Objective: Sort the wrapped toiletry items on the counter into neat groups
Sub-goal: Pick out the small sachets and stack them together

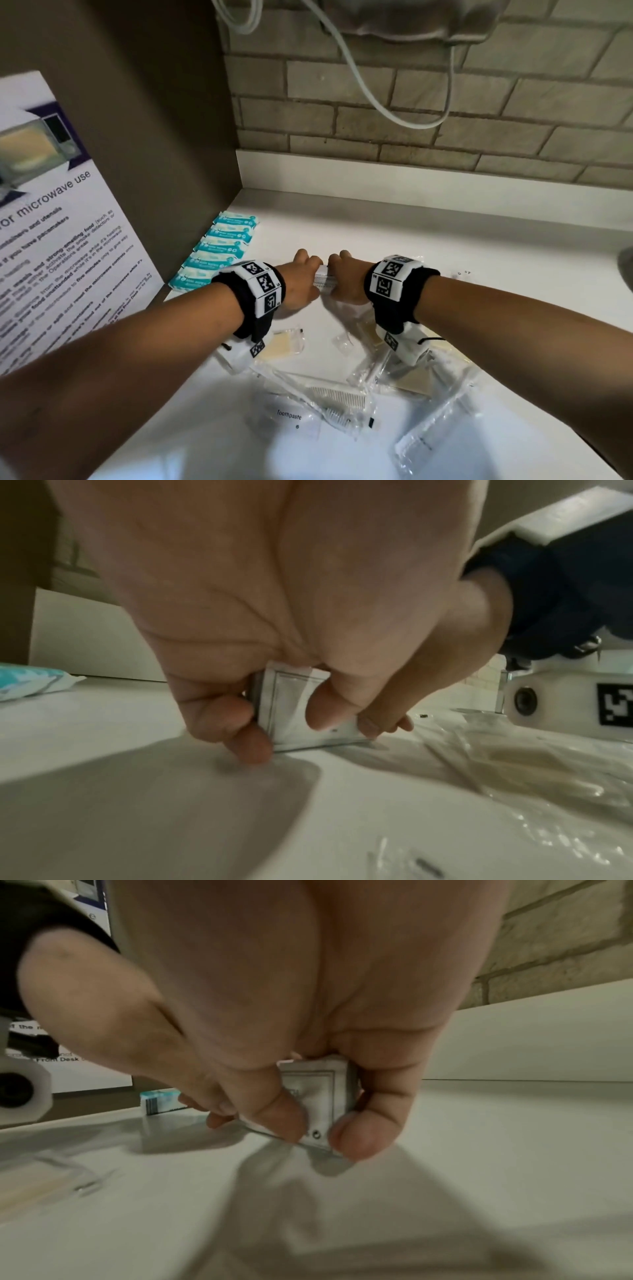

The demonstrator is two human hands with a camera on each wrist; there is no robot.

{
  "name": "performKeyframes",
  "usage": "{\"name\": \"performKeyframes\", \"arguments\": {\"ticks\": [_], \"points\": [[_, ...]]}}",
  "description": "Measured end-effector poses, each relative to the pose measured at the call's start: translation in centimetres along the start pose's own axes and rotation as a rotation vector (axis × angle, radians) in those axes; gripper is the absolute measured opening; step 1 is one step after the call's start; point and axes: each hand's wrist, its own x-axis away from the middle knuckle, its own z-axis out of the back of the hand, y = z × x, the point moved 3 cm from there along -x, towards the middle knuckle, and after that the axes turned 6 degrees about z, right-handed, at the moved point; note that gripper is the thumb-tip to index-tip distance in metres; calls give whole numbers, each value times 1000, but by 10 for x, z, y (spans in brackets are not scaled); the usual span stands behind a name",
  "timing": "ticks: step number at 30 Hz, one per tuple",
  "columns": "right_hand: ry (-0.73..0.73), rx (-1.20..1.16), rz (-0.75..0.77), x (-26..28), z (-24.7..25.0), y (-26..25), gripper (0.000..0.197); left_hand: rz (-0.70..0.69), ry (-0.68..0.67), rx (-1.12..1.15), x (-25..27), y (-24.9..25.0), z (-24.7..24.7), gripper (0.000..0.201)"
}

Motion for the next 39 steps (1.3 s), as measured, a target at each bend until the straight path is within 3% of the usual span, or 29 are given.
{"name": "performKeyframes", "arguments": {"ticks": [7, 11, 21, 26, 33, 39], "points": [[73, -71, 86, 10, 11, 9, 10, -28, 46, 55, 10, -23, 15, 41], [78, -138, 87, 14, 16, 9, 24, -58, 67, 44, 10, -24, 16, 33], [54, -248, 21, 0, 24, 16, 26, -50, 63, 162, 0, -30, 25, 35], [64, -416, -43, -35, 44, 27, 36, 47, 145, 284, -26, -54, 49, 64], [-59, -594, -134, -97, 60, 43, 37, 188, 174, 527, -78, -77, 73, 54], [-229, -581, -103, -128, 49, 47, 11, 300, 115, 621, -110, -92, 63, 60]]}}
